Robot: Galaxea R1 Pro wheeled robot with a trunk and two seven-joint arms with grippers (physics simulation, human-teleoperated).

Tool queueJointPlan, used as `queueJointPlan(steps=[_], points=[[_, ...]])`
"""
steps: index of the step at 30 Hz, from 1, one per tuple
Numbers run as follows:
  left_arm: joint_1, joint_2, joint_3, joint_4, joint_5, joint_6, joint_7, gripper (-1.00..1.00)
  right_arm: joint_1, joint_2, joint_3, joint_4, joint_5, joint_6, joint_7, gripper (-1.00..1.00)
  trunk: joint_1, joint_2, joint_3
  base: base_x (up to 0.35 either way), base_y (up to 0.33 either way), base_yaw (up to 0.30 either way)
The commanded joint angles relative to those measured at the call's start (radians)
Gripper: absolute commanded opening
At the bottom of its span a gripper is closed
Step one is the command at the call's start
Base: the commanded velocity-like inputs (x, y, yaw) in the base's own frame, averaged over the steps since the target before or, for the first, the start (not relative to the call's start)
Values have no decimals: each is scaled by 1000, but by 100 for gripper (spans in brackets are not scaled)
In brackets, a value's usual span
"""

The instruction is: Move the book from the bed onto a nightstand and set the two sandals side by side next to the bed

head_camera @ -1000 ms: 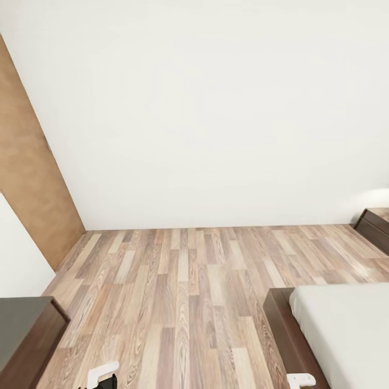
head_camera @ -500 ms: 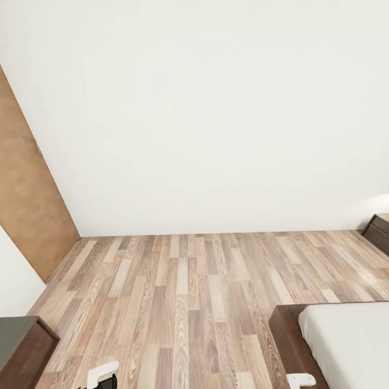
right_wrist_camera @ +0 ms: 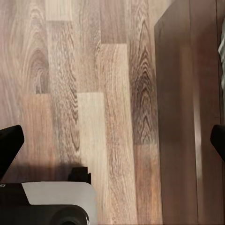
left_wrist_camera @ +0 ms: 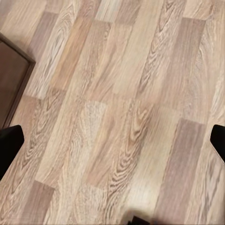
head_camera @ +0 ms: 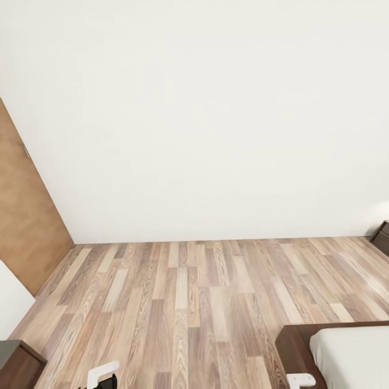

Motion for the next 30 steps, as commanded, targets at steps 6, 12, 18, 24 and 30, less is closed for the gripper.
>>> queueJointPlan(steps=[6, 12, 18, 24, 30], points=[[-1, 1, -9, -1, 8, -2, 5, 100, -1, 0, -8, 1, 10, -4, -2, 100, 1, -2, -2, 337, 0, 0], [-1, 1, -9, -1, 8, -2, 5, 100, -1, 0, -8, 1, 10, -4, -2, 100, 1, -2, -2, 337, 0, -20], [-1, 1, -9, -1, 8, -2, 5, 100, -1, 0, -8, 1, 10, -4, -2, 100, 1, -2, -2, 338, 0, -162], [-1, 1, -9, -1, 8, -2, 5, 100, -1, 0, -8, 1, 9, -4, -2, 100, 1, -2, -2, 337, 28, -230], [-1, 1, -9, -1, 8, -2, 5, 100, -1, 0, -8, 1, 10, -4, -2, 100, 1, -2, -2, 327, 114, -120]])
